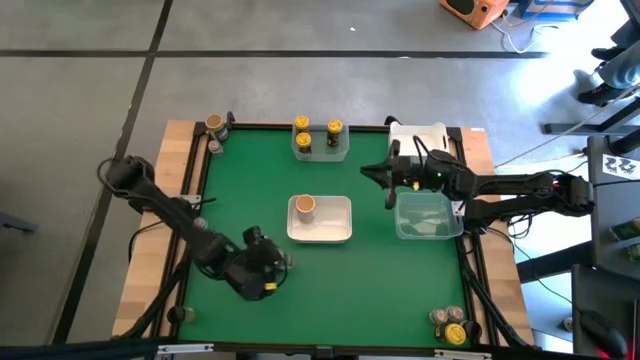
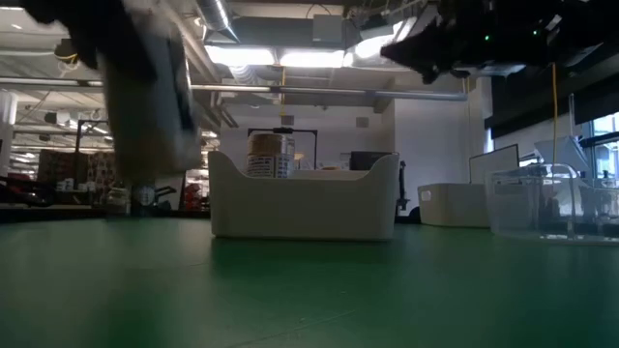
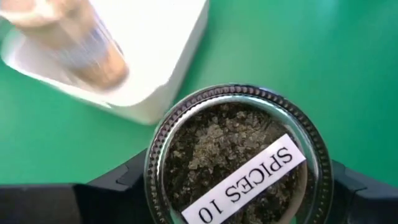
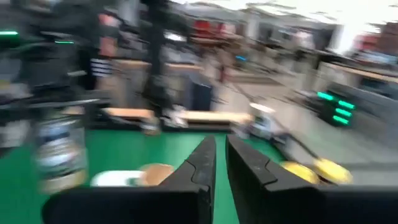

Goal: Sort spices by type
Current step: Put the bottom gold seasoning bottle into the bottom white bin

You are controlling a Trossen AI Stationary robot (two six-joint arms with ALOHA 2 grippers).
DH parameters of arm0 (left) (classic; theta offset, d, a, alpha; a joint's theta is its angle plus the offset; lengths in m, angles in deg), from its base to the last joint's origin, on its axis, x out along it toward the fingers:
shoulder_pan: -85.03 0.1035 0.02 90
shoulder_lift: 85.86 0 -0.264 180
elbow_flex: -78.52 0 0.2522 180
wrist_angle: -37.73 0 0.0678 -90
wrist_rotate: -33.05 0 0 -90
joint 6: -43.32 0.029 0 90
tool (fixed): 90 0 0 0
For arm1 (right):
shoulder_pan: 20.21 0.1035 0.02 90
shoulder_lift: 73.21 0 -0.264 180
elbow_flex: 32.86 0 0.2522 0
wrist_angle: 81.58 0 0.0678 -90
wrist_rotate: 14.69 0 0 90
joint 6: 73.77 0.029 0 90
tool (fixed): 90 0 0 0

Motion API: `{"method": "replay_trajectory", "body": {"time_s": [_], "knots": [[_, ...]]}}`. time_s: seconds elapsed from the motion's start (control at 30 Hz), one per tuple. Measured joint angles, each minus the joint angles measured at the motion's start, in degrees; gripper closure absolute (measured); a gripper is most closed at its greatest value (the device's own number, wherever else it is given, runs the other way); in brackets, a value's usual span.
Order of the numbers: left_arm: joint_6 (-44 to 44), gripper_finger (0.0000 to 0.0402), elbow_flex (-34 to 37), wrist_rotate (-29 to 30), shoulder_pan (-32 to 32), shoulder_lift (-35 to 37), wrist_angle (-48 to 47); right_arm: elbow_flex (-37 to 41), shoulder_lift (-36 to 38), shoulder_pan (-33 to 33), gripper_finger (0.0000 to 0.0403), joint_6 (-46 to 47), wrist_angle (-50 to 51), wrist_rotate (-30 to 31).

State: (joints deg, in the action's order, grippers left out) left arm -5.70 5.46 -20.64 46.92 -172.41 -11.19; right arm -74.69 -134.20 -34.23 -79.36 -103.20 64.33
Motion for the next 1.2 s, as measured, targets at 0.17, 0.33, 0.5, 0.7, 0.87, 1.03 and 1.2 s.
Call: {"method": "replay_trajectory", "body": {"time_s": [0.17,0.33,0.5,0.7,0.87,1.03,1.2], "knots": [[-0.1,0.014,0.0,12.8,-4.7,4.7,0.5,0.0,0.0,4.1,0.0364,-1.1,-3.2,-3.7],[1.5,0.014,0.0,22.6,-8.3,6.7,2.1,0.0,-1.3,9.4,0.0364,-5.4,-8.8,-3.6],[1.2,0.014,0.0,28.3,-9.2,6.7,2.1,-0.2,-5.6,13.8,0.0364,-13.5,-14.7,-3.0],[0.9,0.014,0.0,32.6,-9.1,6.7,2.2,-5.5,-15.0,18.0,0.0364,-22.0,-15.1,0.1],[-0.5,0.014,0.0,33.4,-9.0,6.7,3.1,-11.4,-23.9,19.9,0.0364,-18.7,-14.7,-0.1],[1.5,0.014,0.0,34.2,-9.1,6.7,7.7,-16.4,-29.5,21.2,0.0351,-18.9,-13.7,1.7],[3.2,0.014,0.0,34.3,-9.0,6.9,12.1,-17.8,-31.3,23.7,0.0287,-26.7,-13.7,3.3]]}}
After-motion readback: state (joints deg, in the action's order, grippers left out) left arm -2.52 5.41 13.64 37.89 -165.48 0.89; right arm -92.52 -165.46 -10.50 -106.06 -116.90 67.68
